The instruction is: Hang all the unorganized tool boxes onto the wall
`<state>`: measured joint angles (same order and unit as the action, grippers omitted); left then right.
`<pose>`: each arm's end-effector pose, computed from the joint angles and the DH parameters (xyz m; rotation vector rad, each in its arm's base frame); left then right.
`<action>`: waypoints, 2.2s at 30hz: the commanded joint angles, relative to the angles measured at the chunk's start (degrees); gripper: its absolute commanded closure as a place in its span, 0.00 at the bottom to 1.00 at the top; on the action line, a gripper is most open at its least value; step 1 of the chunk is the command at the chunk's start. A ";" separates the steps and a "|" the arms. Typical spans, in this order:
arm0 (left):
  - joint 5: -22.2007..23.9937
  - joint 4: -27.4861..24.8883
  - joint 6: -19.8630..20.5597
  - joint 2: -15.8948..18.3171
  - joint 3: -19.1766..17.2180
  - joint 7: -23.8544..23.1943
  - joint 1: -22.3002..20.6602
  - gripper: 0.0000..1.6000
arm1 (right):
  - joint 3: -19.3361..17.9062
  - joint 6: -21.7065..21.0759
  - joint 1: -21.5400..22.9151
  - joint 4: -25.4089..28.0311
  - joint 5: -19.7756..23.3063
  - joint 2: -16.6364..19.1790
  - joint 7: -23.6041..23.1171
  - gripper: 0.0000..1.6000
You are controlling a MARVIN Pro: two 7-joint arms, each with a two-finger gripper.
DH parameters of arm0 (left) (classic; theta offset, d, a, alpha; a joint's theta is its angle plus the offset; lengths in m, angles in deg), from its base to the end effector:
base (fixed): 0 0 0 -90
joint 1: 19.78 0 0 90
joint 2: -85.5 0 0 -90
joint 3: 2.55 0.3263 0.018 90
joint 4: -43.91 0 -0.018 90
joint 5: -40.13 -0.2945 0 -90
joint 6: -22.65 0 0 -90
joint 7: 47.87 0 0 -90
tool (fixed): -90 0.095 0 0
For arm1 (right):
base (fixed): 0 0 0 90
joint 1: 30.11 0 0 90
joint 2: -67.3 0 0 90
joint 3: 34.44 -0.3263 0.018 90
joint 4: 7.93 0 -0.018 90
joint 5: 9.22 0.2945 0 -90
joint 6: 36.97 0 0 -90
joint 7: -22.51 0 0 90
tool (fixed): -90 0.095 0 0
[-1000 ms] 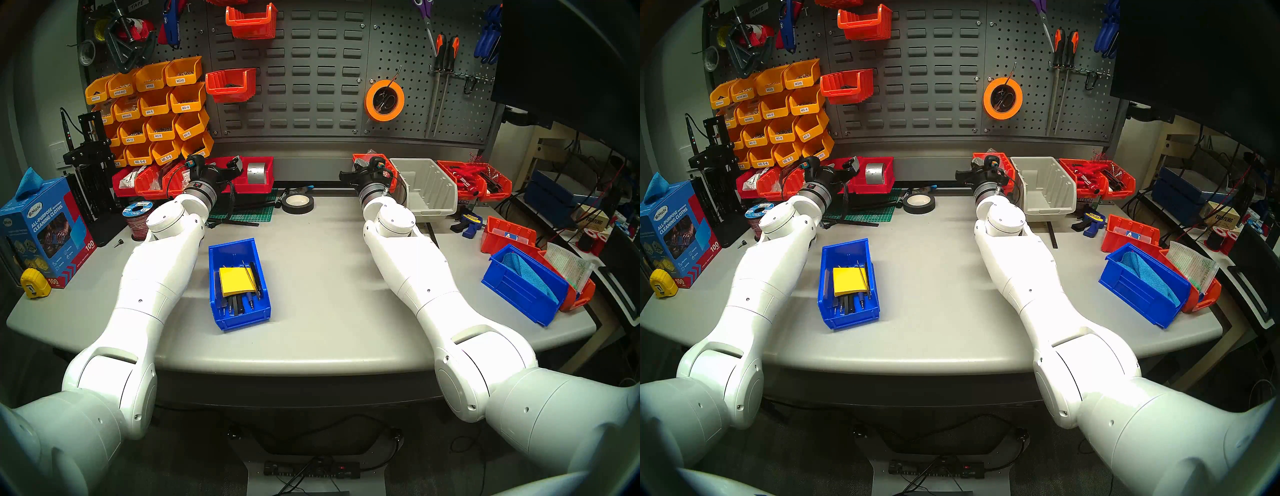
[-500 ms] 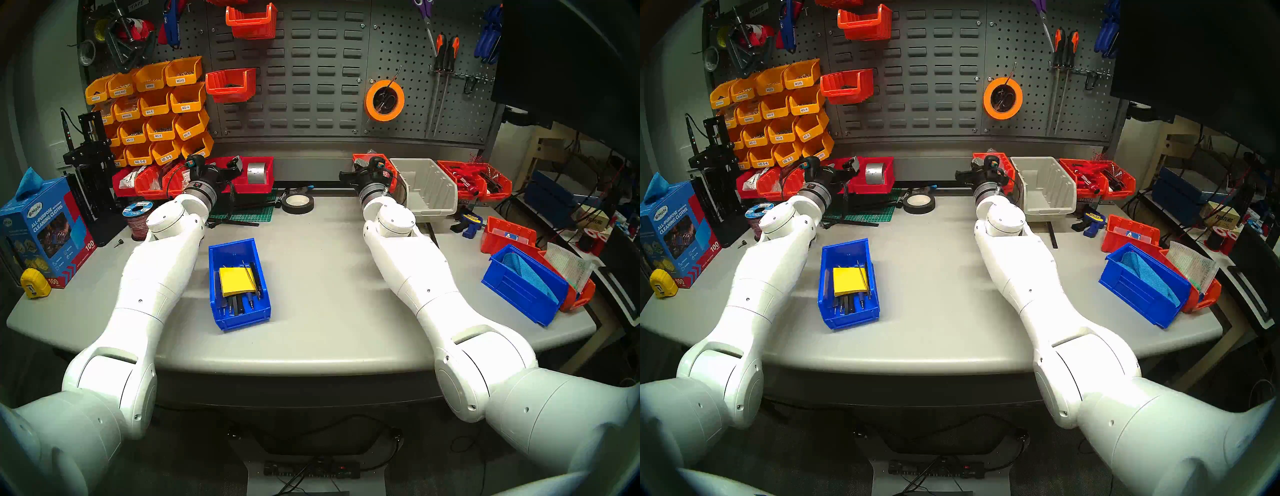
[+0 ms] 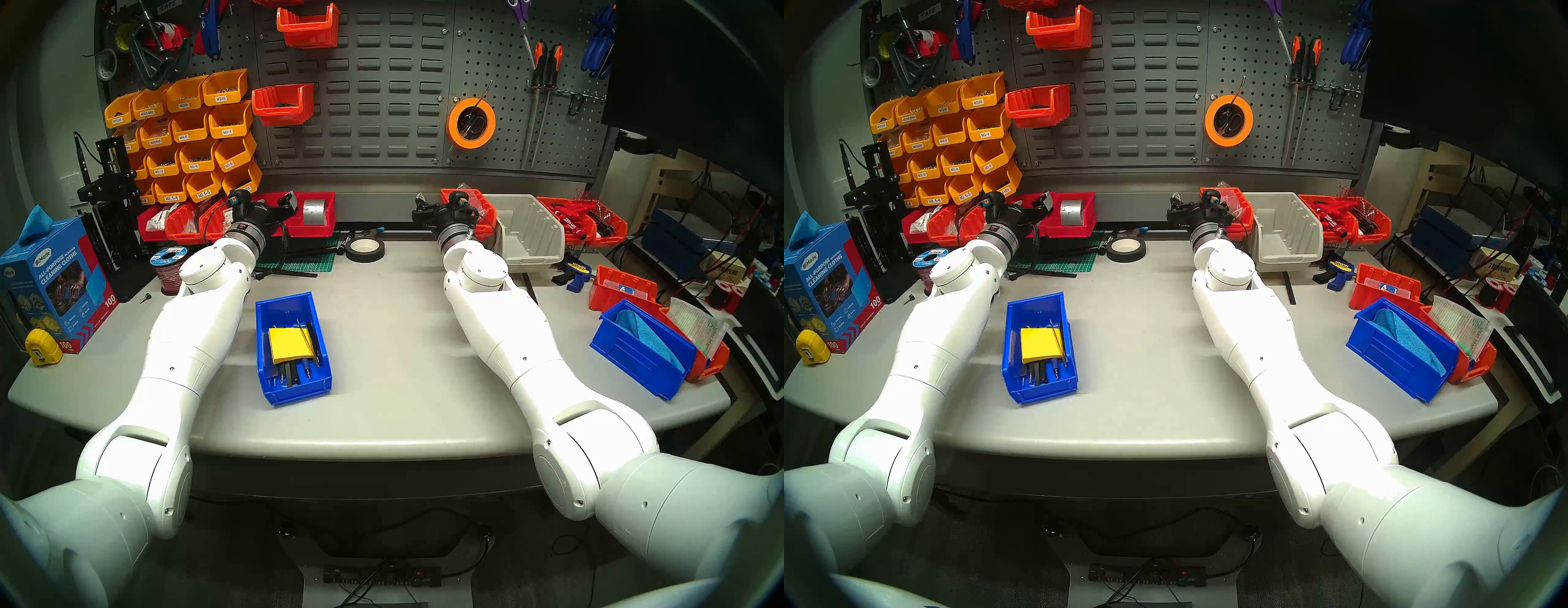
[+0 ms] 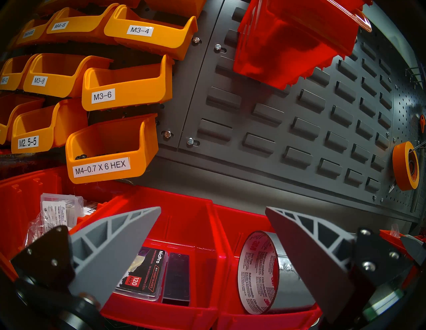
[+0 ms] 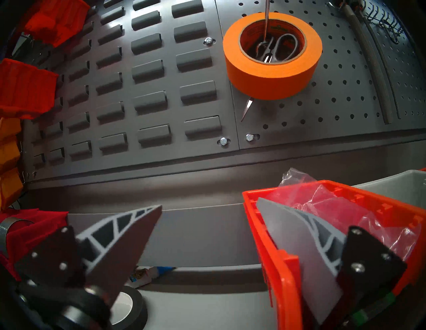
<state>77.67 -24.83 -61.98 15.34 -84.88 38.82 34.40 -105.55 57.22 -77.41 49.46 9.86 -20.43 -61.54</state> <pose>0.5786 0.1096 -0.1729 1.8748 0.1847 2.1733 0.6116 0.0765 -0.1863 -1.8747 -0.0386 -2.2769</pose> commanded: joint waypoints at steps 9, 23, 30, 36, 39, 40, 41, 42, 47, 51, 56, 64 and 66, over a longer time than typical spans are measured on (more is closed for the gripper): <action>-0.04 -0.63 -0.04 -0.09 -0.06 0.07 -1.06 0.00 | 0.31 -3.12 -1.57 1.23 -1.13 2.40 -0.75 0.00; -0.04 -0.63 -0.04 -0.10 -0.06 0.07 -1.06 0.00 | 0.34 -2.90 -1.97 1.79 -1.70 2.60 -1.51 0.00; -0.04 -0.63 -0.04 -0.10 -0.06 0.07 -1.06 0.00 | 0.77 -3.73 -3.48 5.62 -2.80 3.35 -1.69 0.00; -0.04 -0.62 -0.05 -0.09 -0.06 0.06 -1.06 0.00 | 1.94 -4.66 -6.28 11.34 -3.81 5.09 -2.40 0.00; -0.03 -0.62 -0.06 -0.09 -0.06 0.05 -1.05 0.00 | 2.65 -5.73 -7.59 14.34 -4.36 6.24 -2.91 0.00; -0.03 -0.62 -0.06 -0.09 -0.06 0.04 -1.05 0.00 | 2.94 -5.07 -7.87 14.54 -4.87 6.41 -2.74 0.00; -0.03 -0.62 -0.06 -0.09 -0.06 0.04 -1.05 0.00 | 2.94 -5.07 -7.87 14.54 -4.87 6.41 -2.74 0.00; -0.03 -0.62 -0.06 -0.09 -0.06 0.05 -1.05 0.00 | 2.88 -5.31 -8.43 15.45 -4.88 6.64 -2.51 0.00; -0.03 -0.62 -0.07 -0.09 -0.06 0.04 -1.05 0.00 | 2.83 -5.55 -10.18 19.01 -6.19 7.84 -0.90 0.00; -0.03 -0.62 -0.07 -0.09 -0.06 0.03 -1.04 0.00 | 2.92 -5.18 -10.73 21.16 -6.91 8.59 -0.50 0.00; -0.03 -0.62 -0.07 -0.09 -0.07 0.03 -1.04 0.00 | 3.40 -6.93 -12.62 25.94 -7.57 10.08 -0.06 0.00; -0.03 -0.62 -0.07 -0.09 -0.07 0.03 -1.05 0.00 | 3.34 -10.96 -16.29 31.96 -8.26 11.58 2.42 0.00; -0.03 -0.62 -0.07 -0.09 -0.07 0.03 -1.05 0.00 | 3.33 -12.72 -17.04 33.71 -8.60 12.00 3.05 0.00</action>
<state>77.66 -24.83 -61.98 15.34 -84.89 38.81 34.40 -101.89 47.97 -92.04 77.07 2.46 -10.33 -60.24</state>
